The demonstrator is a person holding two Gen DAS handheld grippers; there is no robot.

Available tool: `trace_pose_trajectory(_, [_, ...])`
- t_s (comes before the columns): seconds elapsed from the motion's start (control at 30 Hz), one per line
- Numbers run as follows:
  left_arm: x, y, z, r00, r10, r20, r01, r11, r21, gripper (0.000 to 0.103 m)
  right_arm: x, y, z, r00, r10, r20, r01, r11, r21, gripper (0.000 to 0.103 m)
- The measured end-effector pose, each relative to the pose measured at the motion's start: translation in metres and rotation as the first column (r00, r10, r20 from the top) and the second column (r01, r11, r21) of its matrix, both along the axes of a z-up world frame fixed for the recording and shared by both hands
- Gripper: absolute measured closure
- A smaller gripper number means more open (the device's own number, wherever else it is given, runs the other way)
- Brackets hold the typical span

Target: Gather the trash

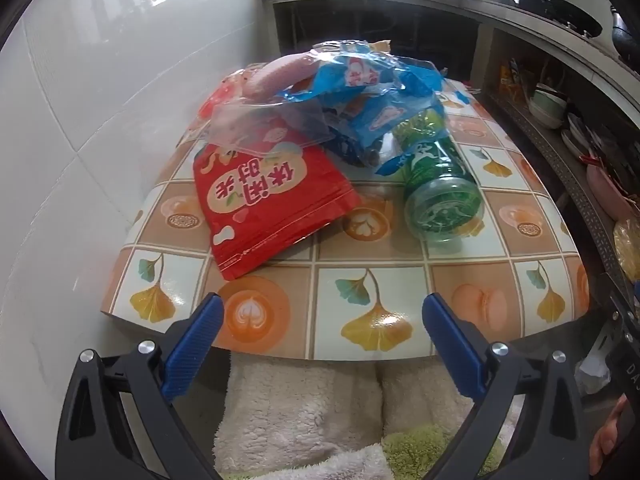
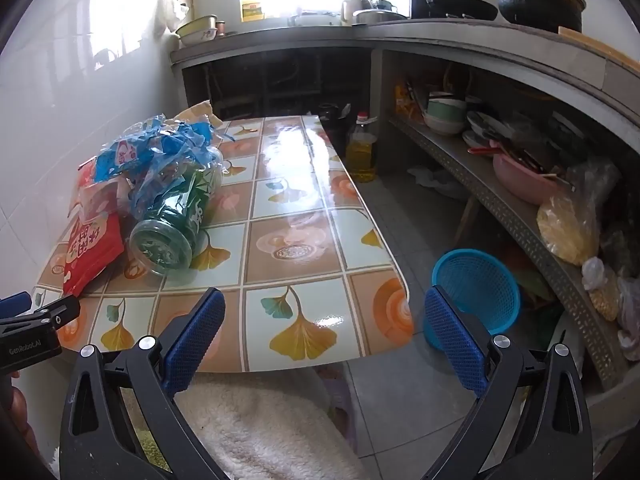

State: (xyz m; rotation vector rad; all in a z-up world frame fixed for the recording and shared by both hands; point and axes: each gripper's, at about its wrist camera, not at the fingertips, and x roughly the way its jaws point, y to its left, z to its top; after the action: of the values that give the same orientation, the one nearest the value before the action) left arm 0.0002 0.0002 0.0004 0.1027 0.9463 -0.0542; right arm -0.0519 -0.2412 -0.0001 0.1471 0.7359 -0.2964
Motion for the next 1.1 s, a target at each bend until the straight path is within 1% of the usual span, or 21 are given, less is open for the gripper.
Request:
trace_pose_trajectory(0.1, [0.002,0.000,0.001,1.000,0.010,0.000,-0.010,1.000,0.005,0.006,0.000,0.000,0.000,1.000,0.000,0.002,0.000,1.000,0.000,0.008])
trace_pose_trajectory(0.27, [0.005,-0.028,0.005,1.000,0.026,-0.002,-0.026,0.999,0.019,0.006,-0.002,-0.004,0.001,1.000,0.000,-0.004,0.000,1.000,0.003,0.008])
trace_pose_trajectory(0.33, [0.005,-0.031,0.008,1.000,0.030,0.001,-0.030,0.999,0.012,0.006,-0.004,-0.007,0.001,1.000,0.000,-0.004,0.000,1.000,0.005,0.008])
trace_pose_trajectory(0.37, [0.002,-0.026,0.005,1.000,-0.005,0.006,0.005,1.000,0.005,0.006,-0.004,-0.009,0.002,1.000,-0.001,-0.003,0.001,1.000,0.005,0.008])
trace_pose_trajectory(0.7, [-0.001,-0.037,0.007,0.998,-0.058,0.015,0.058,0.998,0.009,0.006,-0.001,-0.012,0.001,1.000,-0.012,-0.008,0.012,1.000,0.005,0.008])
trace_pose_trajectory(0.93, [-0.003,-0.039,0.007,0.993,-0.116,0.013,0.116,0.993,0.005,0.006,-0.002,-0.013,0.000,1.000,-0.013,-0.005,0.013,1.000,0.006,0.008])
trace_pose_trajectory(1.1, [-0.004,-0.040,0.008,0.992,-0.125,0.013,0.125,0.992,0.003,0.006,-0.002,-0.014,0.001,1.000,-0.011,-0.005,0.011,1.000,0.007,0.008])
